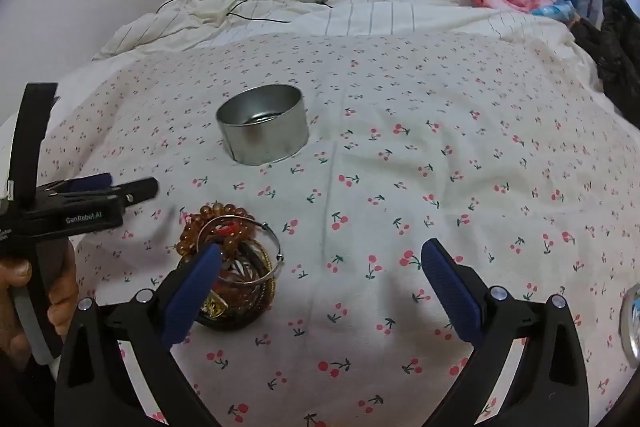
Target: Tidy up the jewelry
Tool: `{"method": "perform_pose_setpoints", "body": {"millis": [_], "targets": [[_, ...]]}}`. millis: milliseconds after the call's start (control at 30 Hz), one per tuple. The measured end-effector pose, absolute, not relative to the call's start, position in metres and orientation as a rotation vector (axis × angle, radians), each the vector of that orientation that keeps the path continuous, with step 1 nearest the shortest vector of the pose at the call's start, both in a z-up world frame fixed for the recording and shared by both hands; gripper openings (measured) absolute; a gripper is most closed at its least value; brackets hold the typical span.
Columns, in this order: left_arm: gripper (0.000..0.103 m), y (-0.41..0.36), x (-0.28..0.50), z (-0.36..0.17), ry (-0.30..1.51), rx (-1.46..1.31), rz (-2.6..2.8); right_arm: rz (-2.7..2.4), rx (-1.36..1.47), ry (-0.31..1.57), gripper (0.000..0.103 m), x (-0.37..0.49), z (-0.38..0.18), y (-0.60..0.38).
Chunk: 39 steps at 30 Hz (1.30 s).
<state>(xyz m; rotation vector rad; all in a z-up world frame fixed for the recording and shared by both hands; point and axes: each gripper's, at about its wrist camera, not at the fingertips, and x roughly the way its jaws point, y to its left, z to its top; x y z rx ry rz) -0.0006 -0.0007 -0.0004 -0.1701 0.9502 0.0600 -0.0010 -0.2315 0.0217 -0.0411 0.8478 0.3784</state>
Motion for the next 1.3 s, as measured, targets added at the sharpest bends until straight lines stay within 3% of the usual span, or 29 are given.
{"method": "perform_pose_setpoints", "body": {"millis": [1300], "targets": [[0.097,-0.022,-0.013,0.005,0.894,-0.112,0.014,0.382,-0.077,0.864,0.096,-0.001,0.012,-0.223]]}}
